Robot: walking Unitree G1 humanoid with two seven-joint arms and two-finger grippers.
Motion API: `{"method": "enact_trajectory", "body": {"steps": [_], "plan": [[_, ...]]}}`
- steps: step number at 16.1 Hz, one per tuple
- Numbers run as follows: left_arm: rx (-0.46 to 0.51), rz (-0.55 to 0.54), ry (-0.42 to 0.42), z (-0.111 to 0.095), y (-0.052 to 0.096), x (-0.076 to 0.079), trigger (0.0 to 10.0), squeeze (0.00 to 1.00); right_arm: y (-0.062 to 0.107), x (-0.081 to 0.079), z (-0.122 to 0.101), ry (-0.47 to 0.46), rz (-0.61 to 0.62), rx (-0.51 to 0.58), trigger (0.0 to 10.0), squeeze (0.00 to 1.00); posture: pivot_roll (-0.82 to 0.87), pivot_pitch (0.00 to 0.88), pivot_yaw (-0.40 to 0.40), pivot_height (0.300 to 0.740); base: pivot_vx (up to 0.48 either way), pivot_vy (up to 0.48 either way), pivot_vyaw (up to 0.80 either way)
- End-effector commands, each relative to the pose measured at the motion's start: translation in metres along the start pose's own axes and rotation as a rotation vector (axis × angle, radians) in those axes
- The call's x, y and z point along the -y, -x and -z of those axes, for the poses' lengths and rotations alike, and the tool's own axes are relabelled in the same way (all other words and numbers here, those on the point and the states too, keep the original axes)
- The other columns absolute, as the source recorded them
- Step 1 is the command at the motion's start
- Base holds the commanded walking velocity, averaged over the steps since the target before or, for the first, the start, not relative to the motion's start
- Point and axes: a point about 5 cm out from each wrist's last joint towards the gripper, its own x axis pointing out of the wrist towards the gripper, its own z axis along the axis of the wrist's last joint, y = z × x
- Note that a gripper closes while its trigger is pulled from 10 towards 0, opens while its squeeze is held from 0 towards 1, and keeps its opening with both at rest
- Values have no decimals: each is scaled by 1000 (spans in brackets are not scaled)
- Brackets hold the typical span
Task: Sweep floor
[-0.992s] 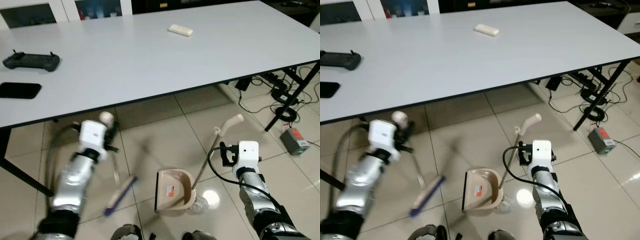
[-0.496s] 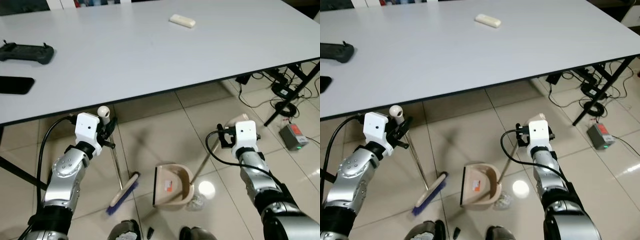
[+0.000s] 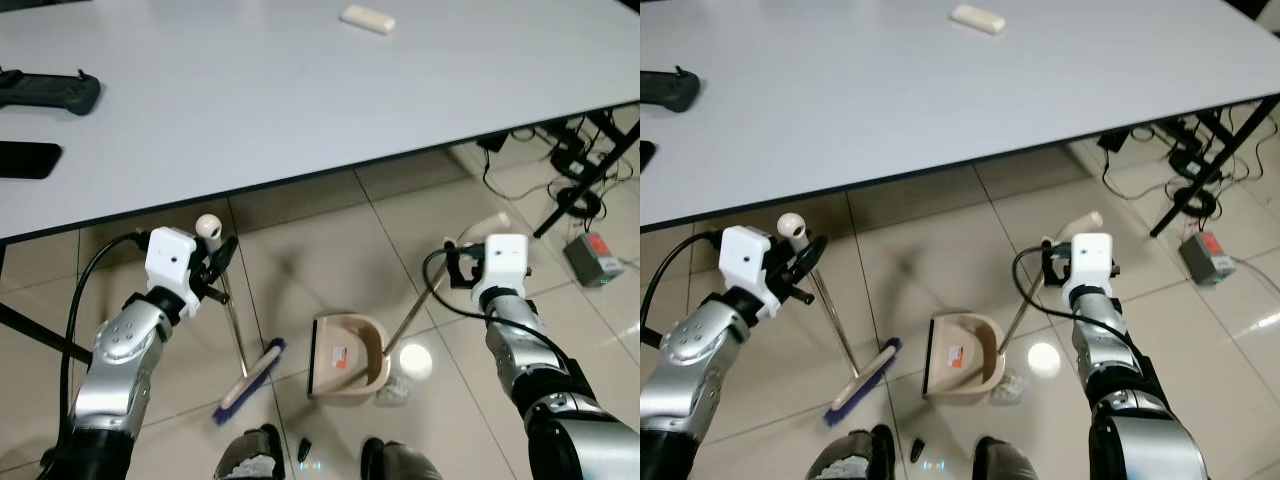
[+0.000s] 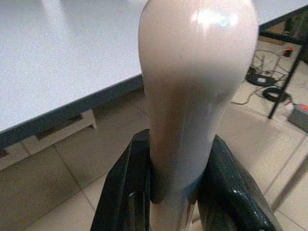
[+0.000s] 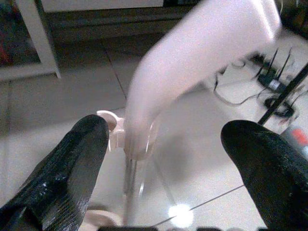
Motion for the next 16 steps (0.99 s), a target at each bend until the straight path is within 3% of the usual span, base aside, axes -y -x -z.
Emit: {"method": "enact_trajectory", "body": {"steps": [1,6,16], "plan": [[-15,39,36,3,4,5,10000,0,3,1,7,-63,-5,-26,10000,1000,117,240,5,740,0,0,0],[12,45,45,-5,8,-1,10000,0,-1,-3,-5,-100,-55,42,10000,1000,124,245,6,740,0,0,0],[21,56,27,-11,8,-1,10000,0,-3,12,-19,-108,43,138,10000,1000,128,239,8,740,0,0,0]]}}
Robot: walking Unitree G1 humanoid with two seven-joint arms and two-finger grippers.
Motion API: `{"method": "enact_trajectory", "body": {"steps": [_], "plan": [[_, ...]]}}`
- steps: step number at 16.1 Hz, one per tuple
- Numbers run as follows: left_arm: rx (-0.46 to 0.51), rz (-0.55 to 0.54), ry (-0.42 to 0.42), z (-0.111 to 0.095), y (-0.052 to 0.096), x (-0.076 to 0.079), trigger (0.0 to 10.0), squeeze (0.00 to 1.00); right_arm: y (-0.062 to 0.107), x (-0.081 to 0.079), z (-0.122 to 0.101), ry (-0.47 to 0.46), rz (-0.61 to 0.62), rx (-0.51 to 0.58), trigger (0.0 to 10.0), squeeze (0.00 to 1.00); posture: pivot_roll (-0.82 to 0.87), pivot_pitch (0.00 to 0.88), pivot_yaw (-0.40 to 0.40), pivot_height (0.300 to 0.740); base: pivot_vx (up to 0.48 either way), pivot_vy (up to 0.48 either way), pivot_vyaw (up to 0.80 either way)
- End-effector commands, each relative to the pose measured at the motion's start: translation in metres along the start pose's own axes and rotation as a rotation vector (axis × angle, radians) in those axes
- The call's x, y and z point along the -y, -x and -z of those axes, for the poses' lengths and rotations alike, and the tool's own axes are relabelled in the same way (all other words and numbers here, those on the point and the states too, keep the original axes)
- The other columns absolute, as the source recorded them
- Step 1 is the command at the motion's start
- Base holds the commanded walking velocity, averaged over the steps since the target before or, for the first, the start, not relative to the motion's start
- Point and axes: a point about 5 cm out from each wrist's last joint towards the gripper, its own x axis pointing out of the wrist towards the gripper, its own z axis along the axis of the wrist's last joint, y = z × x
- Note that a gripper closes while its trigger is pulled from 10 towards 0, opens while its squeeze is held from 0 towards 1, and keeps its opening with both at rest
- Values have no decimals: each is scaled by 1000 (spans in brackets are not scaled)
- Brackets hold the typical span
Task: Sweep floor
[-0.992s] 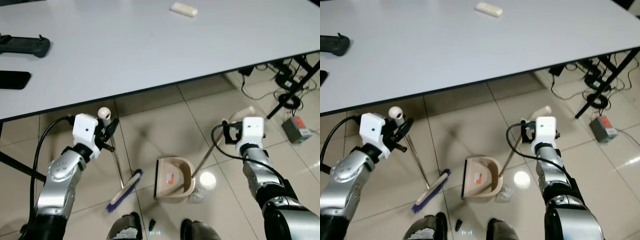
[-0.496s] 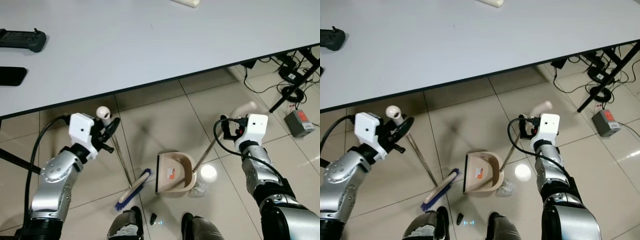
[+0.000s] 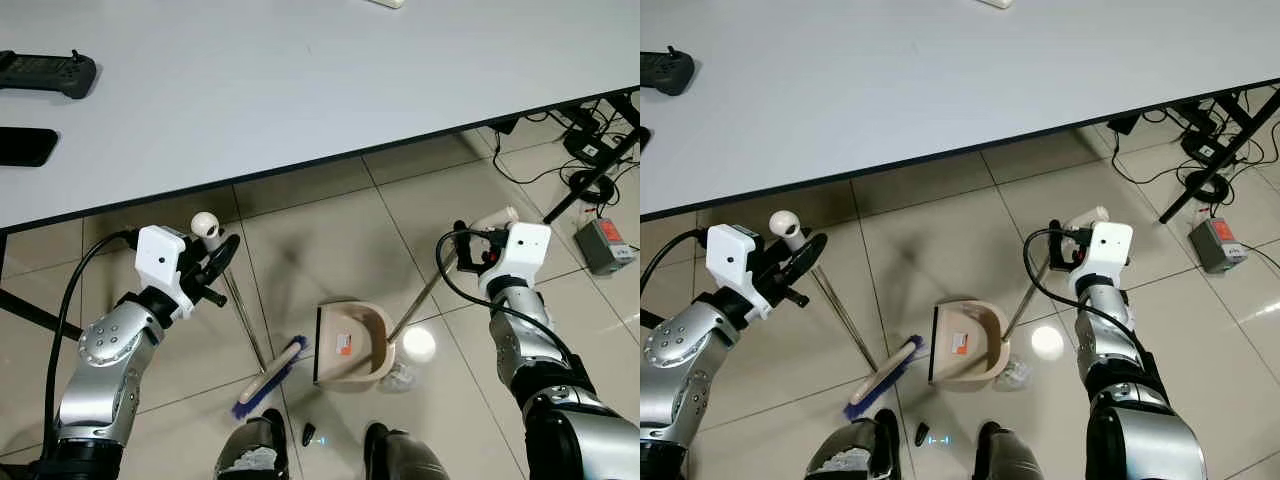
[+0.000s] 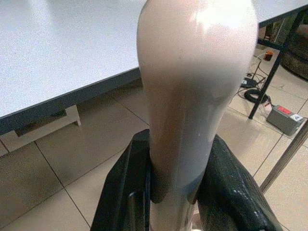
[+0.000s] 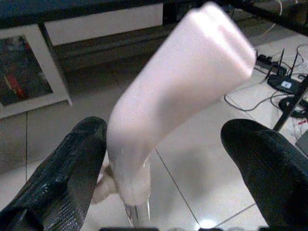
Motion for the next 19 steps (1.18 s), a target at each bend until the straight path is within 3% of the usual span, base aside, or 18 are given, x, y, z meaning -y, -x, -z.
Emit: {"method": "enact_trajectory", "body": {"steps": [1,2,3,4,15,19], "plan": [[-12,2,-4,1,2,0,10000,0,0,8,-3,-22,41,21,10000,1000,128,239,8,740,0,0,0],[-10,4,-5,0,3,0,10000,0,0,8,-3,-27,50,25,10000,1000,139,239,11,740,0,0,0],[-6,9,-3,0,4,2,10000,0,0,8,-1,-24,56,15,10000,376,148,242,14,740,0,0,0],[-5,15,-2,0,5,3,10000,0,1,7,0,-23,54,10,10000,0,154,243,17,740,0,0,0],[-48,105,16,0,24,12,10000,0,-2,-1,-5,-104,58,61,10000,0,201,281,53,740,0,0,0],[-72,91,-15,-3,29,2,10000,0,-5,-3,-8,-97,45,59,10000,0,207,290,50,740,0,0,0]]}}
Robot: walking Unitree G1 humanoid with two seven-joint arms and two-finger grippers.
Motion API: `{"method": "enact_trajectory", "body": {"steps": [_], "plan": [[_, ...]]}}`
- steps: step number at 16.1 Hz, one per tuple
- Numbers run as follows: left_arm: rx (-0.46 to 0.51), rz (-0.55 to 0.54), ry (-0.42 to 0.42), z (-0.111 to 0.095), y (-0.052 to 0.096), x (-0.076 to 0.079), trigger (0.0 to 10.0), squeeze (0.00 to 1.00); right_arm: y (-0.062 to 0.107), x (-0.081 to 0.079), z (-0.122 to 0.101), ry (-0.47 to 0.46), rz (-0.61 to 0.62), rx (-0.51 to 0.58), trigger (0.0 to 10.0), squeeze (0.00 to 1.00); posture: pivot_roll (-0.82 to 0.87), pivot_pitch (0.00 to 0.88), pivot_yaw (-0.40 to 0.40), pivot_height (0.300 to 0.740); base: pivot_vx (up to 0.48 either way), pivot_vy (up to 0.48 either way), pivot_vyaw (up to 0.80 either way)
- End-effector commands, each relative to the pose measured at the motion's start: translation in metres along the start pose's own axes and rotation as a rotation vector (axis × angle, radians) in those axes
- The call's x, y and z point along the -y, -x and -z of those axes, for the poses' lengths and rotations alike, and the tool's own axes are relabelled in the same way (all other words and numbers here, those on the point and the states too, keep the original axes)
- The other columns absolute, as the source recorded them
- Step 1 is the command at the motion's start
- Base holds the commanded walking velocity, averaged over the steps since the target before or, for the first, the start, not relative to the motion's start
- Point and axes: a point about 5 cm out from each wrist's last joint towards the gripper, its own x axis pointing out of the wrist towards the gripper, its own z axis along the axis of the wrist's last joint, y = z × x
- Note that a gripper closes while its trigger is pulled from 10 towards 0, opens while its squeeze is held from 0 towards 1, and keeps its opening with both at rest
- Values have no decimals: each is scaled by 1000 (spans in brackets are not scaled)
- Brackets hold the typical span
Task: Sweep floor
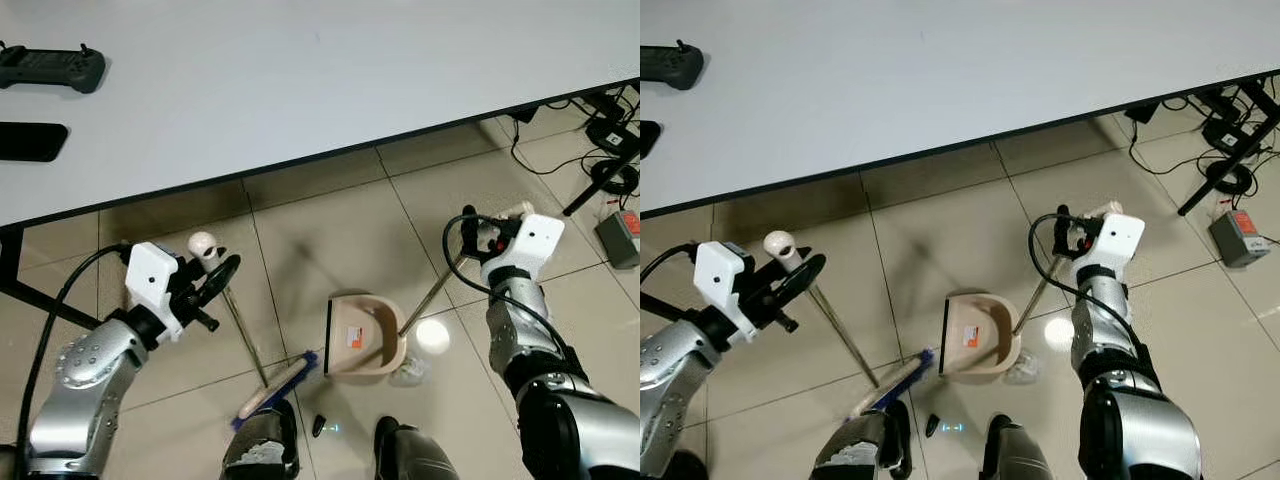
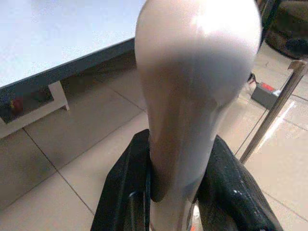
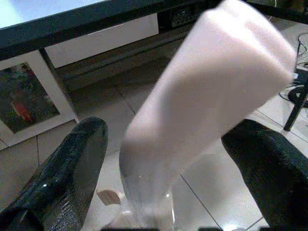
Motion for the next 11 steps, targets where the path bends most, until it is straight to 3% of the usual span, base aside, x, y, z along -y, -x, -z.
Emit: {"method": "enact_trajectory", "body": {"steps": [1,3,5,11], "plan": [[-27,-12,-15,0,5,-6,10000,0,2,1,3,3,2,-14,10000,0,208,287,46,740,0,0,0],[-60,-37,-62,-5,6,-23,10000,0,-1,3,0,10,10,-22,10000,0,202,263,28,740,0,0,0],[-59,-53,-90,-9,1,-30,10000,0,-2,7,-1,-9,17,-25,10000,0,195,241,21,740,0,0,0],[-25,9,-99,-17,-22,-22,10000,0,-3,12,0,-26,33,-60,10000,0,178,246,41,740,0,0,0]]}}
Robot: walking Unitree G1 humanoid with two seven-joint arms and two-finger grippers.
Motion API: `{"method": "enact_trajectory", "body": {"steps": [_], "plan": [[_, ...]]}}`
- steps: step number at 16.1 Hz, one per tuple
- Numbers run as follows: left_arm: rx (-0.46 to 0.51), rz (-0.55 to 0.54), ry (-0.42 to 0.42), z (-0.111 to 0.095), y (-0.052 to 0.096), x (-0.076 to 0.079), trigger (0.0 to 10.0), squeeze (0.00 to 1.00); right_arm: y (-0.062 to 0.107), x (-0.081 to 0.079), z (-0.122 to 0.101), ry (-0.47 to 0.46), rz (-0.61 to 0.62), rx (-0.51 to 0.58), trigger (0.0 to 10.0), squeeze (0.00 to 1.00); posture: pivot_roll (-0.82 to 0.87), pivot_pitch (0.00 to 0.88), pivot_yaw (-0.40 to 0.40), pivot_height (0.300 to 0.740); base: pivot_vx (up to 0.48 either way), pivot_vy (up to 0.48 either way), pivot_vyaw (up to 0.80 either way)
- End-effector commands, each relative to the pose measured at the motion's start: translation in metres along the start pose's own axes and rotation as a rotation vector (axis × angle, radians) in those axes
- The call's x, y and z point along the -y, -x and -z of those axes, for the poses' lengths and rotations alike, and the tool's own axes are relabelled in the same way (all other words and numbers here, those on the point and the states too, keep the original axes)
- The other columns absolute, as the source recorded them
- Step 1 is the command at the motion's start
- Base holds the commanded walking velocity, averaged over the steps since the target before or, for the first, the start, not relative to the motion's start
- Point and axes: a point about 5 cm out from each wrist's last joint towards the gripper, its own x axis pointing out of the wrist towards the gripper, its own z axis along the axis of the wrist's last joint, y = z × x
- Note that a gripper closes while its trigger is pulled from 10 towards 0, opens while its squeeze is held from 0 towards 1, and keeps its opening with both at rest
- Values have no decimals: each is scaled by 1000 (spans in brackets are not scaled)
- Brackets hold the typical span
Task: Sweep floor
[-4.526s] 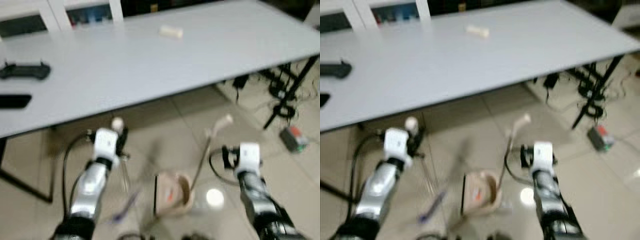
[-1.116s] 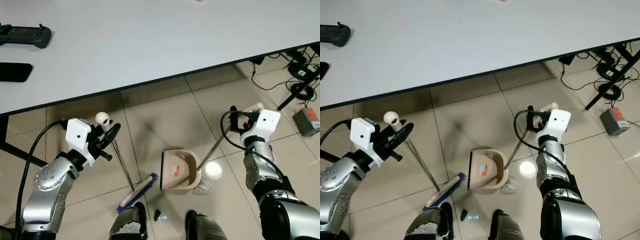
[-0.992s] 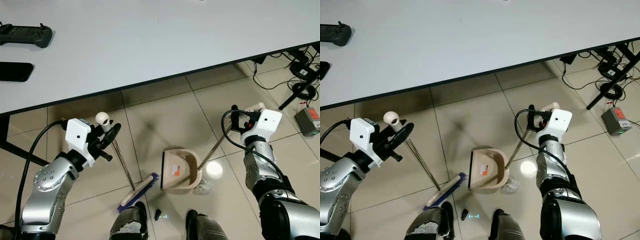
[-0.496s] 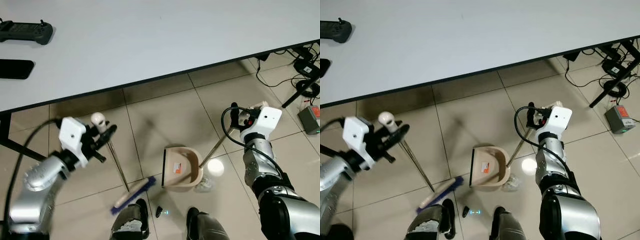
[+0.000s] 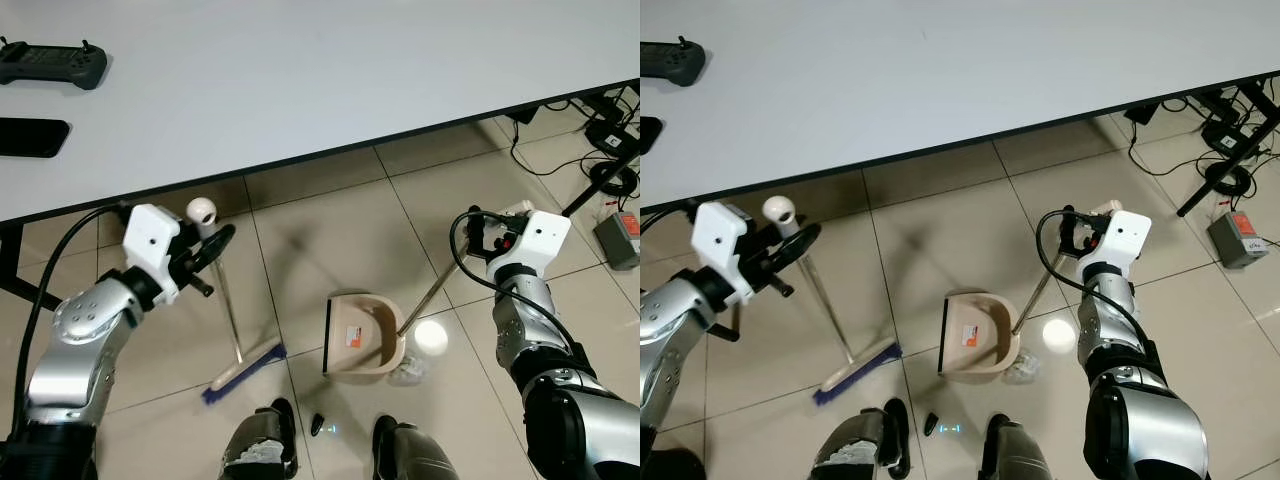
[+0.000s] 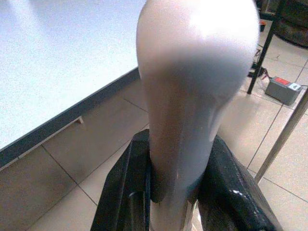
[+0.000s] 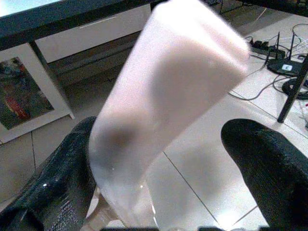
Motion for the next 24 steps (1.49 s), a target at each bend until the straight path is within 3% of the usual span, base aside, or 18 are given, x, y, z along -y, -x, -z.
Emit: {"method": "enact_trajectory", "body": {"steps": [1,11,12,20,23,24], "plan": [[-32,13,1,6,2,1,10000,0,-1,0,1,-19,-14,-26,10000,0,178,250,45,740,0,0,0],[-48,1,-4,12,12,8,10000,0,-1,4,-3,39,-79,-26,10000,0,123,267,22,740,0,0,0],[-44,-5,3,12,13,9,10000,0,0,6,-3,34,-76,-19,10000,1000,122,258,16,740,0,0,0],[-39,-11,8,16,16,12,10000,0,9,2,9,-39,-70,-33,10000,1000,117,210,3,740,0,0,0],[-39,-10,-10,12,10,1,10000,0,1,-3,4,-1,-65,-63,10000,1000,117,247,21,740,0,0,0],[-34,-2,-23,9,7,-2,10000,0,-2,-3,1,9,-61,-67,10000,804,121,246,18,740,0,0,0]]}}
